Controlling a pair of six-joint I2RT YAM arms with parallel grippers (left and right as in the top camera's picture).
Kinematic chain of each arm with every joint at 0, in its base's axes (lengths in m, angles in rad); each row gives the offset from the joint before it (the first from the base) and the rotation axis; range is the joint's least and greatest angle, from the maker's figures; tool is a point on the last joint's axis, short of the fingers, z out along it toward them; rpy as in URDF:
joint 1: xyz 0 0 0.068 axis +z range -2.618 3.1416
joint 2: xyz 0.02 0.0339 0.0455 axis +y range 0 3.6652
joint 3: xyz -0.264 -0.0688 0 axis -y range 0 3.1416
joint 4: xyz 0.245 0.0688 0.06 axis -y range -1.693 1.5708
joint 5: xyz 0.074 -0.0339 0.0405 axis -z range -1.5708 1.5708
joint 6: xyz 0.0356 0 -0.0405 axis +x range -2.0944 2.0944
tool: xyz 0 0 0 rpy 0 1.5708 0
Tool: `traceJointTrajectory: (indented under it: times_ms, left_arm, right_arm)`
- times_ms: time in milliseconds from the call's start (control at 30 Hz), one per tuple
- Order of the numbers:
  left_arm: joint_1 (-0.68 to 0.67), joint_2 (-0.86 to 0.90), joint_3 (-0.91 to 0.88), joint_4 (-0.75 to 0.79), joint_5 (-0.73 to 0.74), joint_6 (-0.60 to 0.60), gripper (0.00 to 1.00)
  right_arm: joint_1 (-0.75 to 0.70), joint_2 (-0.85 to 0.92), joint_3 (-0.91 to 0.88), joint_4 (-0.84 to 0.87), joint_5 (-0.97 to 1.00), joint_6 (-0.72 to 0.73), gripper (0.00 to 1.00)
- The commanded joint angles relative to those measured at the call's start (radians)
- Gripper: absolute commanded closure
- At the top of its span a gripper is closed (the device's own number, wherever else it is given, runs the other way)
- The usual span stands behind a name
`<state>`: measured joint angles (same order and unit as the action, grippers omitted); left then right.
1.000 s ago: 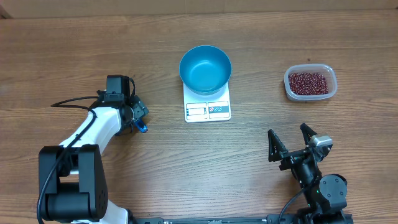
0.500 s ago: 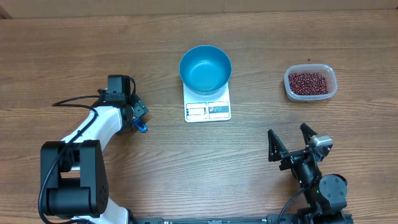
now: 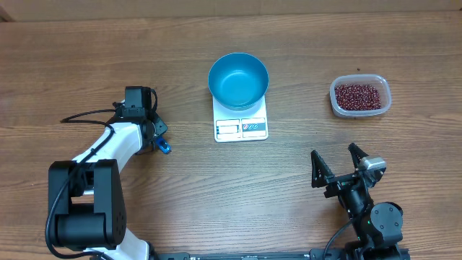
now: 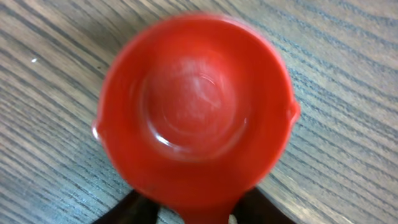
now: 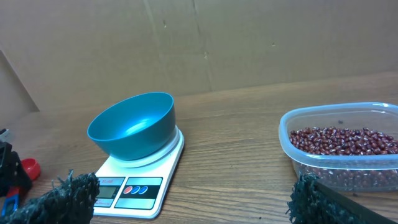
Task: Scoop item into bowl and weigh 150g on scale
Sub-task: 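Close the left gripper on the red scoop handle, then lift the red scoop with the left gripper toward the center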
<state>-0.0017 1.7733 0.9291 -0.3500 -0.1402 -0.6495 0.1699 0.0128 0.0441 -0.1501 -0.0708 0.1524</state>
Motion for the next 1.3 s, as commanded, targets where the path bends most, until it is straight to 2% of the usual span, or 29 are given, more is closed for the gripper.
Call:
traceJointTrajectory:
  times_ms: [0,300,367,400,700,967,1133,1267]
  left_arm:
    - [0.003,0.052,-0.012,-0.007,0.029,-0.002,0.67]
    - [0.003,0.051,-0.011,-0.008,0.042,-0.001,0.83]
    - [0.003,0.050,-0.009,-0.009,0.061,-0.001,0.89]
    - [0.003,0.048,-0.005,-0.011,0.071,-0.001,0.96]
    - [0.001,-0.032,0.062,-0.097,0.125,-0.001,0.96]
    - [-0.016,-0.259,0.070,-0.110,0.287,-0.008,0.96]
    - [-0.112,-0.404,0.070,-0.109,0.278,-0.042,0.96]
    - [-0.245,-0.487,0.070,-0.113,0.201,-0.097,0.96]
  right_arm:
    - [-0.003,-0.010,-0.005,0.004,0.010,-0.008,0.00]
    - [-0.003,-0.010,-0.005,0.004,0.010,-0.008,0.00]
    - [-0.003,-0.010,-0.005,0.003,0.010,-0.008,0.00]
    - [-0.003,-0.010,-0.005,0.003,0.010,-0.008,0.00]
    - [-0.003,-0.010,-0.005,0.003,0.010,-0.008,0.00]
    - [-0.003,-0.010,-0.005,0.003,0.010,-0.008,0.00]
    - [-0.003,-0.010,-0.005,0.003,0.010,-0.008,0.00]
    - [-0.003,-0.010,-0.005,0.003,0.010,-0.008,0.00]
